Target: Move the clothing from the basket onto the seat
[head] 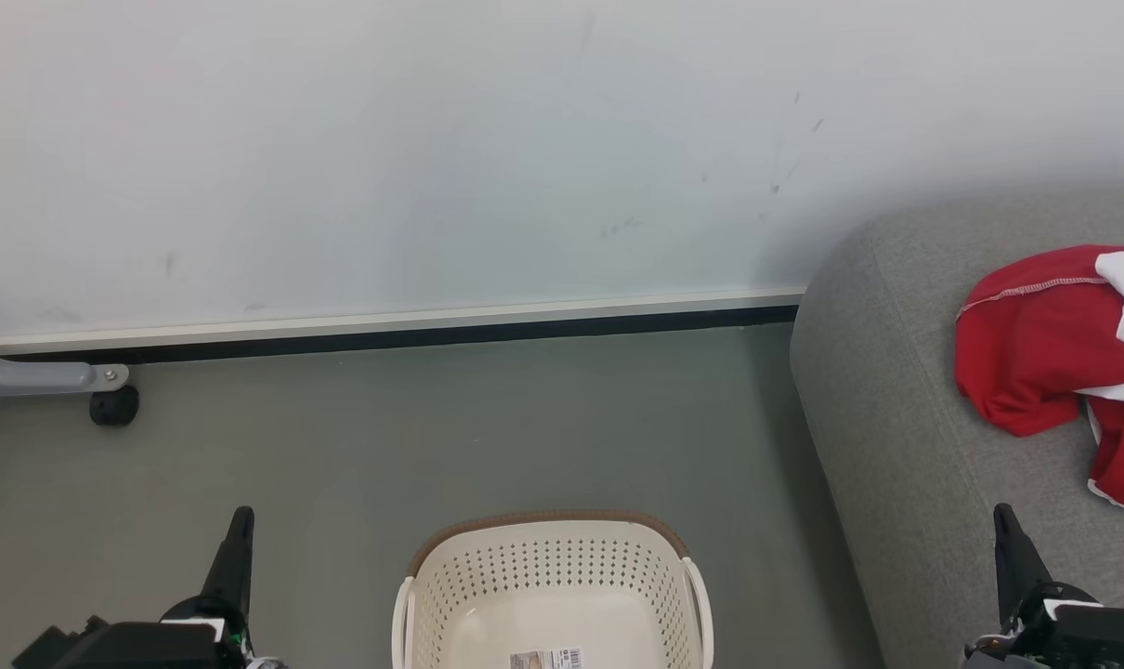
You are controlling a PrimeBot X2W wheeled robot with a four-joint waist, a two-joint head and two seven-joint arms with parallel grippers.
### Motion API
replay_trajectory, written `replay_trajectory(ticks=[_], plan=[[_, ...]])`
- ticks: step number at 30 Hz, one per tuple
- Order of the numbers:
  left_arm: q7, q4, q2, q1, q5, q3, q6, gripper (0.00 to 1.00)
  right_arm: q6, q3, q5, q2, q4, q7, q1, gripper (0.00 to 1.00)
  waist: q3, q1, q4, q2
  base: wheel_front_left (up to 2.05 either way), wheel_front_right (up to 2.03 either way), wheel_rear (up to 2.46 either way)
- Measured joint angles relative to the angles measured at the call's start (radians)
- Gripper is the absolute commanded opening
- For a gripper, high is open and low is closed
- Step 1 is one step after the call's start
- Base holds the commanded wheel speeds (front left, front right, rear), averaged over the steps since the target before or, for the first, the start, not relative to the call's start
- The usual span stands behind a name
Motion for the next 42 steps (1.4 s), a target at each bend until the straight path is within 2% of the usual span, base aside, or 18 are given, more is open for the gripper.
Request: replay_trajectory(ticks=[5,42], plan=[[0.005,0.003,-0.003,-0.001,-0.035,0.004,-0.008,0.00,0.002,-0.008,0.027,0.003,0.003,0.007,-0.008,0.00,0.000,0.0000,0.000,0.0000,0.00,0.00,0.00],[0.005,0.004,-0.003,-0.002,-0.036,0.004,-0.008,0.00,0.005,-0.008,0.027,0.004,0.003,0.007,-0.008,0.00,0.000,0.0000,0.000,0.0000,0.00,0.00,0.00]])
